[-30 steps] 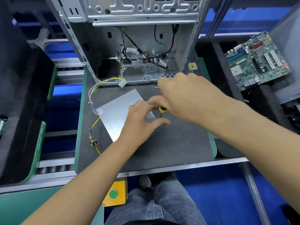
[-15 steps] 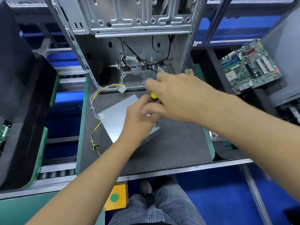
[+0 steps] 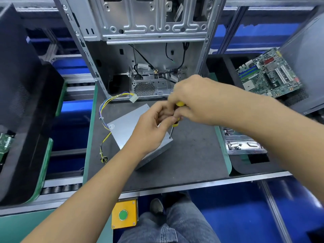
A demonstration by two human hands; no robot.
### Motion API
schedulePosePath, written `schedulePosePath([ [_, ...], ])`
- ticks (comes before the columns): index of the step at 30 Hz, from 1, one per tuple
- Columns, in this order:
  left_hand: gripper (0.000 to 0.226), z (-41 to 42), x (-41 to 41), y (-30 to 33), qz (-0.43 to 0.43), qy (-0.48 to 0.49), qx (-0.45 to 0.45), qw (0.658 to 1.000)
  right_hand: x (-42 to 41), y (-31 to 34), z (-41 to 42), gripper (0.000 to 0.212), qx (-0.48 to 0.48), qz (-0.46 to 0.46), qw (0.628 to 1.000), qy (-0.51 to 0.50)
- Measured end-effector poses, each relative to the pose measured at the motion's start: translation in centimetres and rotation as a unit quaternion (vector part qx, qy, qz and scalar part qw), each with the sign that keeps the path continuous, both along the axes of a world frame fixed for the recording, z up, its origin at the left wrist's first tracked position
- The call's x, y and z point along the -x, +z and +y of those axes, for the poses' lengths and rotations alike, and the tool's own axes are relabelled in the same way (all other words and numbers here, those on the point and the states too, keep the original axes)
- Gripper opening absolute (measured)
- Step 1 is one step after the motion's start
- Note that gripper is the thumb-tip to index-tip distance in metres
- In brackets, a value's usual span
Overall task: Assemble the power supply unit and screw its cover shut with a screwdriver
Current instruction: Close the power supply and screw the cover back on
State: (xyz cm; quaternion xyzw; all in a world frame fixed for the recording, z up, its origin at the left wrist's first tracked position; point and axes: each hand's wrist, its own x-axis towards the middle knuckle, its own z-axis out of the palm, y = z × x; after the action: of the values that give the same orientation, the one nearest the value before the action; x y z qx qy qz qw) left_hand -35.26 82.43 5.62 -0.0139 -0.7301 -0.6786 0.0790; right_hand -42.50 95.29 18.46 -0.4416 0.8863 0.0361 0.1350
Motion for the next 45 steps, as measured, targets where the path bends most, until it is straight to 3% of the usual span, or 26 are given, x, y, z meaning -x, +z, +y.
schedulePosePath([
  [3, 0.017, 0.4, 0.1, 0.1, 0.007, -0.036, 0.018, 0.999, -0.6, -1.0, -0.1, 0.020, -0.010, 0.112, 0.993, 0.016],
  [6, 0.045, 1.3, 0.4, -0.1, -0.005, 0.023, -0.058, 0.998, -1.4, -2.0, -0.3, 0.020, -0.007, 0.177, 0.983, -0.043],
  [9, 0.041, 1.0, 0.4, -0.3, -0.015, 0.014, -0.063, 0.998, -1.2, -1.3, 0.2, 0.032, 0.063, 0.047, 0.996, -0.036],
  [11, 0.032, 0.3, 0.3, -0.8, -0.018, -0.042, -0.064, 0.997, -0.6, -0.7, 0.1, 0.016, 0.059, -0.004, 0.998, 0.003],
  [13, 0.036, 0.3, 0.1, -1.0, -0.009, -0.055, -0.054, 0.997, -0.3, -1.0, -0.2, 0.011, 0.026, 0.062, 0.998, 0.009],
  [15, 0.047, 1.0, 0.1, -0.9, 0.001, -0.003, -0.043, 0.999, -0.9, -1.3, -0.8, 0.020, 0.005, 0.155, 0.988, -0.011],
  [17, 0.054, 1.2, 0.3, -1.2, -0.008, 0.052, -0.037, 0.998, -1.2, -1.5, -0.9, 0.025, 0.013, 0.175, 0.984, -0.030],
  [21, 0.046, -0.2, -0.1, -1.5, -0.026, -0.037, -0.048, 0.998, -0.3, -0.4, -0.2, 0.027, 0.042, -0.037, 0.998, -0.015],
  [23, 0.051, -0.3, -0.1, -1.5, -0.033, -0.056, -0.049, 0.997, 0.0, -0.6, -0.4, 0.018, 0.023, 0.014, 1.000, -0.002],
  [25, 0.062, 0.4, 0.0, -1.3, -0.038, -0.008, -0.045, 0.998, -0.4, -0.9, -0.7, 0.041, -0.014, 0.104, 0.994, -0.032],
  [27, 0.065, 0.7, 0.3, -1.4, -0.035, 0.037, -0.052, 0.997, -0.7, -1.0, -0.6, 0.053, -0.010, 0.130, 0.990, -0.056],
  [31, 0.056, -0.4, 0.3, -2.1, -0.034, -0.018, -0.039, 0.998, -0.1, -0.8, -0.2, 0.024, 0.062, -0.053, 0.996, 0.029],
  [32, 0.061, -0.6, 0.2, -2.2, -0.038, -0.038, -0.051, 0.997, 0.2, -0.8, -0.3, 0.018, 0.058, -0.049, 0.996, 0.044],
  [33, 0.071, -0.6, 0.1, -2.2, -0.043, -0.050, -0.060, 0.996, 0.2, -1.0, -0.5, 0.014, 0.050, -0.012, 0.998, 0.038],
  [35, 0.085, 0.0, 0.3, -2.0, -0.041, -0.031, -0.056, 0.997, 0.2, -1.7, -0.8, 0.034, 0.011, 0.100, 0.995, -0.015],
  [37, 0.077, 0.5, 0.8, -1.9, -0.040, 0.026, -0.050, 0.998, 0.2, -2.3, -0.7, 0.040, 0.026, 0.106, 0.993, -0.049],
  [40, 0.058, -0.4, 1.0, -2.4, -0.051, 0.017, -0.077, 0.996, 0.9, -2.5, -0.3, 0.028, 0.098, -0.102, 0.990, -0.014],
  [42, 0.053, -0.8, 0.8, -2.6, -0.058, -0.043, -0.075, 0.995, 1.5, -2.5, -0.3, 0.019, 0.089, -0.081, 0.993, 0.001],
  [45, 0.048, -1.3, 0.3, -2.7, -0.076, -0.043, -0.049, 0.995, 2.0, -2.7, -0.2, 0.048, 0.094, 0.030, 0.992, -0.073],
])
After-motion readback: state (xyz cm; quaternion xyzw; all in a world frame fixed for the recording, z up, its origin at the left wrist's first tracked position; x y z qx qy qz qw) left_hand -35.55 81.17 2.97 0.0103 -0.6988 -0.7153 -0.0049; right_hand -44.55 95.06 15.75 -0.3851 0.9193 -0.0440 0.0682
